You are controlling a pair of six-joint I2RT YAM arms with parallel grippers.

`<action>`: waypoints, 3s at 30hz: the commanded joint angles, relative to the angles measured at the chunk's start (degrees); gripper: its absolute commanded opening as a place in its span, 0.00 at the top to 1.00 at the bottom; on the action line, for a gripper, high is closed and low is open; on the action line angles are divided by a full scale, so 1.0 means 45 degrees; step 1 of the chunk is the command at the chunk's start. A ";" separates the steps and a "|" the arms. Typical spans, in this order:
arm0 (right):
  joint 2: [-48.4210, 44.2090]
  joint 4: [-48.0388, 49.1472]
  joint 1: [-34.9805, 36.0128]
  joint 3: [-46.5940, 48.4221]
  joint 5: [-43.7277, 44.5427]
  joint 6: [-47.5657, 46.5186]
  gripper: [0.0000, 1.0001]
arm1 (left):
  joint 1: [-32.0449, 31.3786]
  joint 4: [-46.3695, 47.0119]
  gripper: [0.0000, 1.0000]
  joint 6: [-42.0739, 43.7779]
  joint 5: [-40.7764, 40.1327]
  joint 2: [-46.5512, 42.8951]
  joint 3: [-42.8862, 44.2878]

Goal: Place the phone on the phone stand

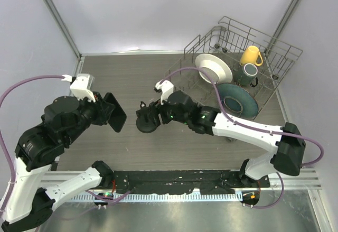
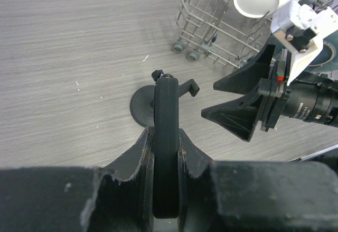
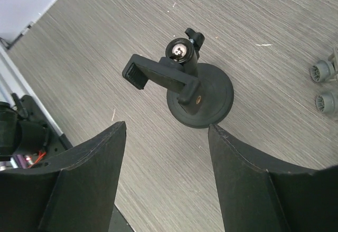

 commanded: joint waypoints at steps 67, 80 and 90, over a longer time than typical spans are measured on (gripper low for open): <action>0.1725 -0.0990 -0.0683 0.1897 -0.2665 -0.2806 0.99 | 0.0056 0.9344 1.00 0.0818 0.7025 -0.2116 -0.6616; 0.1529 -0.0696 -0.2501 0.1447 -0.7164 -0.2844 0.99 | 0.0056 1.6012 1.00 0.4253 1.1459 0.0242 -0.9023; 0.1294 -0.1360 -0.2931 0.1194 -0.8373 -0.4191 0.99 | 0.0076 1.3200 1.00 0.6695 1.2163 0.1555 -0.7694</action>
